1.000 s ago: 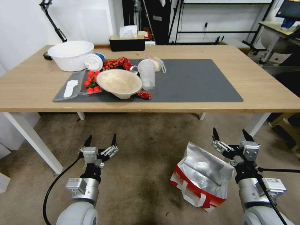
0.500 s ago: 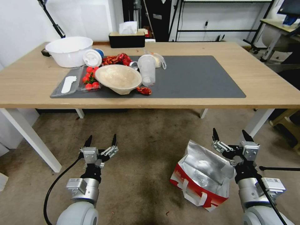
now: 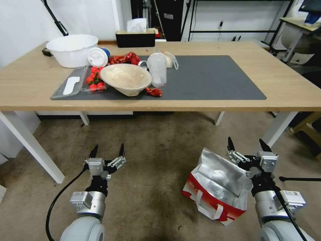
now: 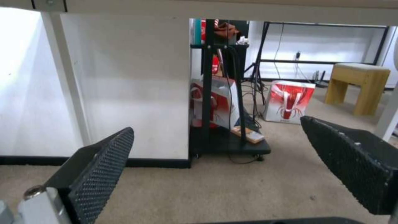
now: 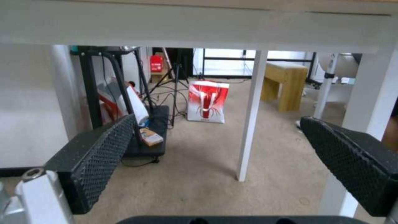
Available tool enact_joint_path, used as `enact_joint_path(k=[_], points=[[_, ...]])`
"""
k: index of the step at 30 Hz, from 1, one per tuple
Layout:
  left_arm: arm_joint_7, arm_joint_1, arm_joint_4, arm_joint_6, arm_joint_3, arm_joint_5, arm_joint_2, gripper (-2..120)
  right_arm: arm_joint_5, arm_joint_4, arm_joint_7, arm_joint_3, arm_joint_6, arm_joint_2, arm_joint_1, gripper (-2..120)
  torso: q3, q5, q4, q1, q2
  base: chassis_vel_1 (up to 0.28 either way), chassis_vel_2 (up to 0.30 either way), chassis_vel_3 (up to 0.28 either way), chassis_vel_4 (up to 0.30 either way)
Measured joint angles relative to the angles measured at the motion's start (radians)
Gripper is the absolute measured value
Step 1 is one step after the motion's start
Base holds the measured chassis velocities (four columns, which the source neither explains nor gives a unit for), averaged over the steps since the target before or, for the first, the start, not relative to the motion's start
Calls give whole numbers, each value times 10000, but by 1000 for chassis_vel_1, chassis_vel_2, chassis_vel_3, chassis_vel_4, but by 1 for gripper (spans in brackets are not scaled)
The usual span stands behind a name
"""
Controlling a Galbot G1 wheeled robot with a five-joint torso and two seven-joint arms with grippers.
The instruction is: Pick up the food delivery bag from the floor and place it on the table.
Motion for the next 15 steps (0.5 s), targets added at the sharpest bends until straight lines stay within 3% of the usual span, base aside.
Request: enact_joint_path(k=[15], points=[[-1,47,-44,-57,-12,22,-36,100,13,20,9,0,16,-23,-26,100,-375,0,0,-171,-544,0,0,0,0]])
